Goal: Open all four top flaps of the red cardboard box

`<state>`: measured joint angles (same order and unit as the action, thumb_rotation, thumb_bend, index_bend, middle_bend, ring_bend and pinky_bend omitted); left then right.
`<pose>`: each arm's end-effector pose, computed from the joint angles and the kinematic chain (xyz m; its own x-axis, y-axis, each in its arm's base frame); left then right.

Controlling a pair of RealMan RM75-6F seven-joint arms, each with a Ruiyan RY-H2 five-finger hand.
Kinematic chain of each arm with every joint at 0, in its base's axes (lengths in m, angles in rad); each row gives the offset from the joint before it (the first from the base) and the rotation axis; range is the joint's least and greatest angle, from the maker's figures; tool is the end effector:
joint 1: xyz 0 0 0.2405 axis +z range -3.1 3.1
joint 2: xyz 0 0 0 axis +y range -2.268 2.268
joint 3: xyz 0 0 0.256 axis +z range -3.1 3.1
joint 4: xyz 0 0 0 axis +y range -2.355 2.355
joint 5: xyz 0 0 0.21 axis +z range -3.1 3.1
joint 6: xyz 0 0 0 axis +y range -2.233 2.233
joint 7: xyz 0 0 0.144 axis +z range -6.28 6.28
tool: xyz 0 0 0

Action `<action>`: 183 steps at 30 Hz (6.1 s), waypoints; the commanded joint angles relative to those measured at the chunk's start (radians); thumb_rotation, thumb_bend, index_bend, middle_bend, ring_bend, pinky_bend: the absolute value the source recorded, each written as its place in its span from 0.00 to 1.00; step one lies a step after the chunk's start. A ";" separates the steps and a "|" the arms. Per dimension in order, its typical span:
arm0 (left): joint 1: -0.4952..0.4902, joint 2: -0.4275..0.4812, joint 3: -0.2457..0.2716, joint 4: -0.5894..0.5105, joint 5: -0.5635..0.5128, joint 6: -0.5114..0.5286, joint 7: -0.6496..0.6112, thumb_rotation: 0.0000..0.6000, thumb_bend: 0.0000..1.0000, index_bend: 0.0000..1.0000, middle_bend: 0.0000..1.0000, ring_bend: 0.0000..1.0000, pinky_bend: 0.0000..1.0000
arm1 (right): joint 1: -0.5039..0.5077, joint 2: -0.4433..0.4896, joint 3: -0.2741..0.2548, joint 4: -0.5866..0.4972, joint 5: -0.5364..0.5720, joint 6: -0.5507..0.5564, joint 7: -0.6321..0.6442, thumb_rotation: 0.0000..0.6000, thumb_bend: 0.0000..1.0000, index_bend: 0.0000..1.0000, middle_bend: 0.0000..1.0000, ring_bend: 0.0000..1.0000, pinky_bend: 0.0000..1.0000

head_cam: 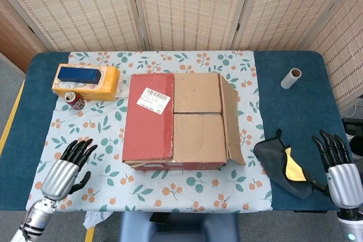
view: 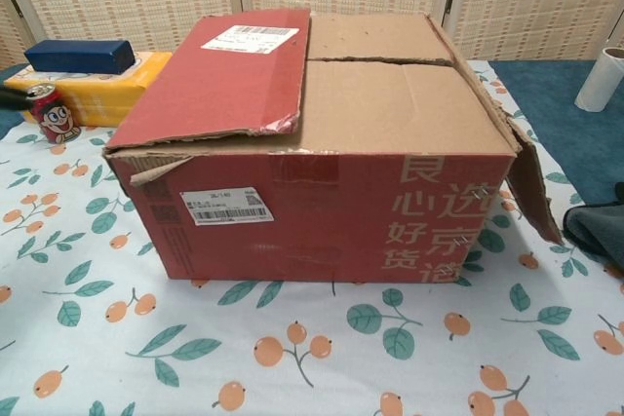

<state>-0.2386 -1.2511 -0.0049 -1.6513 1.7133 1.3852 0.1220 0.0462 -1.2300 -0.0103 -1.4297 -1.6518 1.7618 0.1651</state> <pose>-0.2380 0.2033 0.0870 0.4007 0.0664 0.9138 0.8582 -0.3765 -0.3490 -0.3095 -0.1535 0.1575 0.2830 0.1765 0.9428 -0.9380 -0.1542 0.3104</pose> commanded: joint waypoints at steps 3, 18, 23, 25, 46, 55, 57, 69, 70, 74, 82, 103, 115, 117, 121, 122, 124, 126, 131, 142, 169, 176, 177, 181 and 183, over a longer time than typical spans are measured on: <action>-0.076 -0.027 -0.091 -0.132 -0.030 -0.038 0.109 1.00 0.55 0.00 0.00 0.00 0.00 | -0.018 0.009 0.006 0.045 0.028 -0.016 0.082 1.00 0.36 0.00 0.00 0.00 0.00; -0.255 -0.108 -0.250 -0.327 -0.408 -0.254 0.427 1.00 0.49 0.00 0.00 0.00 0.00 | -0.031 0.020 0.043 0.060 0.041 -0.010 0.142 1.00 0.36 0.00 0.00 0.00 0.00; -0.301 -0.159 -0.255 -0.323 -0.487 -0.253 0.497 1.00 0.41 0.00 0.00 0.00 0.00 | -0.058 0.039 0.046 0.063 0.023 0.043 0.192 1.00 0.36 0.00 0.00 0.00 0.00; -0.314 -0.179 -0.261 -0.320 -0.507 -0.242 0.513 1.00 0.37 0.00 0.00 0.00 0.00 | -0.062 0.043 0.047 0.065 0.027 0.041 0.201 1.00 0.36 0.00 0.00 0.00 0.00; -0.450 -0.216 -0.309 -0.404 -0.712 -0.176 0.596 1.00 0.40 0.00 0.00 0.00 0.00 | -0.053 0.042 0.052 0.064 0.023 -0.017 0.173 1.00 0.36 0.00 0.00 0.00 0.00; -0.494 -0.240 -0.295 -0.464 -0.760 -0.124 0.664 1.00 0.43 0.00 0.00 0.00 0.00 | -0.049 0.046 0.055 0.060 0.029 -0.039 0.180 1.00 0.36 0.00 0.00 0.00 0.00; -0.499 -0.244 -0.283 -0.486 -0.769 -0.112 0.678 1.00 0.44 0.00 0.00 0.00 0.00 | -0.050 0.047 0.055 0.058 0.027 -0.037 0.181 1.00 0.37 0.00 0.00 0.00 0.00; -0.512 -0.277 -0.188 -0.575 -0.797 -0.052 0.759 1.00 0.44 0.00 0.00 0.00 0.00 | -0.073 0.057 0.057 0.057 0.012 0.008 0.204 1.00 0.37 0.00 0.00 0.00 0.00; -0.515 -0.284 -0.185 -0.576 -0.793 -0.049 0.762 1.00 0.44 0.00 0.00 0.00 0.00 | -0.073 0.057 0.056 0.057 0.010 0.008 0.203 1.00 0.36 0.00 0.00 0.00 0.00; -0.527 -0.309 -0.174 -0.571 -0.784 -0.036 0.783 1.00 0.44 0.00 0.00 0.00 0.00 | -0.075 0.056 0.052 0.056 0.001 0.010 0.195 1.00 0.37 0.00 0.00 0.00 0.00; -0.534 -0.326 -0.161 -0.538 -0.762 -0.018 0.786 1.00 0.44 0.00 0.00 0.00 0.00 | -0.077 0.060 0.052 0.053 -0.002 0.009 0.197 1.00 0.36 0.00 0.00 0.00 0.00; -0.533 -0.299 -0.157 -0.486 -0.723 -0.036 0.733 1.00 0.44 0.00 0.00 0.00 0.00 | -0.079 0.059 0.055 0.054 -0.003 0.006 0.196 1.00 0.36 0.00 0.00 0.00 0.00; -0.531 -0.293 -0.160 -0.437 -0.725 -0.071 0.664 1.00 0.44 0.00 0.00 0.00 0.00 | -0.083 0.061 0.056 0.053 -0.004 0.013 0.199 1.00 0.36 0.00 0.00 0.00 0.00; -0.531 -0.291 -0.163 -0.426 -0.721 -0.075 0.654 1.00 0.44 0.00 0.00 0.00 0.00 | -0.081 0.060 0.056 0.054 -0.004 0.008 0.198 1.00 0.36 0.00 0.00 0.00 0.00; -0.529 -0.289 -0.165 -0.411 -0.715 -0.075 0.642 1.00 0.44 0.00 0.00 0.00 0.00 | -0.081 0.061 0.057 0.054 -0.003 0.006 0.200 1.00 0.36 0.00 0.00 0.00 0.00; -0.528 -0.288 -0.166 -0.408 -0.715 -0.076 0.639 1.00 0.44 0.00 0.00 0.00 0.00 | -0.081 0.061 0.057 0.054 -0.003 0.006 0.200 1.00 0.36 0.00 0.00 0.00 0.00; -0.528 -0.288 -0.165 -0.403 -0.711 -0.076 0.638 1.00 0.44 0.00 0.00 0.00 0.00 | -0.081 0.061 0.057 0.054 -0.004 0.007 0.200 1.00 0.36 0.00 0.00 0.00 0.00; -0.528 -0.289 -0.163 -0.396 -0.701 -0.074 0.640 1.00 0.44 0.00 0.00 0.00 0.00 | -0.082 0.060 0.057 0.054 -0.005 0.009 0.200 1.00 0.36 0.00 0.00 0.00 0.00; -0.518 -0.295 -0.160 -0.393 -0.655 -0.046 0.639 1.00 0.44 0.00 0.00 0.00 0.00 | -0.082 0.061 0.058 0.055 -0.004 0.009 0.202 1.00 0.37 0.00 0.00 0.00 0.00; -0.480 -0.289 -0.152 -0.411 -0.518 0.086 0.762 1.00 0.44 0.00 0.00 0.00 0.00 | -0.082 0.060 0.059 0.053 -0.001 0.005 0.199 1.00 0.36 0.00 0.00 0.00 0.00; -0.323 -0.157 -0.178 -0.412 -0.281 0.270 0.899 1.00 0.44 0.00 0.00 0.00 0.00 | -0.079 0.059 0.058 0.037 0.008 -0.017 0.180 1.00 0.36 0.00 0.00 0.00 0.00; -0.225 -0.087 -0.148 -0.307 -0.308 0.318 0.880 1.00 0.44 0.00 0.00 0.00 0.00 | -0.083 0.059 0.054 0.036 -0.001 -0.008 0.173 1.00 0.36 0.00 0.00 0.00 0.00; -0.213 -0.080 -0.146 -0.280 -0.312 0.322 0.857 1.00 0.44 0.00 0.00 0.00 0.00 | -0.082 0.058 0.054 0.035 -0.002 -0.010 0.169 1.00 0.37 0.00 0.00 0.00 0.00; -0.171 -0.046 -0.133 -0.207 -0.329 0.305 0.704 1.00 0.44 0.00 0.00 0.00 0.00 | -0.067 0.058 0.052 0.022 -0.009 -0.033 0.154 1.00 0.36 0.00 0.00 0.00 0.00; -0.148 -0.020 -0.116 -0.189 -0.326 0.291 0.621 1.00 0.44 0.00 0.00 0.00 0.00 | -0.049 0.064 0.058 -0.003 -0.014 -0.053 0.124 1.00 0.36 0.00 0.00 0.00 0.00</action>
<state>-0.4307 -1.3138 -0.1445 -1.8863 1.3954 1.6905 0.8561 -0.0149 -1.1696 0.0441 -1.4175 -1.6618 1.7213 0.3083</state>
